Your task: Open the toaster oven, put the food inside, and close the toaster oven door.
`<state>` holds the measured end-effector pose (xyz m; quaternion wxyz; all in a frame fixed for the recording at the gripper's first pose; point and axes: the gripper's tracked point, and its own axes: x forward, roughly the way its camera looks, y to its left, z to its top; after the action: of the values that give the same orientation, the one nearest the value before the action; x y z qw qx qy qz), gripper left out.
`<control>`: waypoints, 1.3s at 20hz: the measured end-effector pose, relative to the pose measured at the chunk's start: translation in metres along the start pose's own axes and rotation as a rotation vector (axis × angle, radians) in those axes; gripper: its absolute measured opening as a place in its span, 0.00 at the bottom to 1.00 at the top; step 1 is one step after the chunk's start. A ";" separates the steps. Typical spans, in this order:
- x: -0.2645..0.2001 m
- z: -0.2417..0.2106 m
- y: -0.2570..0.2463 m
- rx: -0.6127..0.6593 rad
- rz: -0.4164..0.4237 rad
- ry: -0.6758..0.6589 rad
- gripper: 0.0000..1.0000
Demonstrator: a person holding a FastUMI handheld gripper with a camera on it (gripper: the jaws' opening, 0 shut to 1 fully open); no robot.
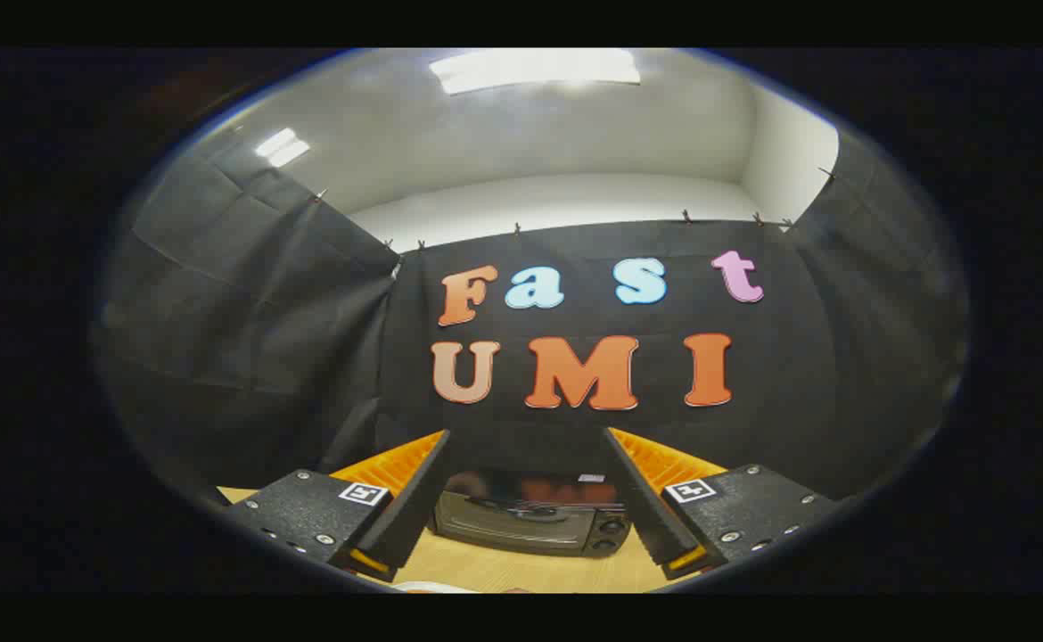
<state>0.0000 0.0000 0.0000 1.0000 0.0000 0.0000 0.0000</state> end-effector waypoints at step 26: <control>0.105 -0.104 0.012 0.080 -0.023 0.152 0.97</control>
<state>0.1049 0.0120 -0.1038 0.9962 0.0401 0.0760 -0.0115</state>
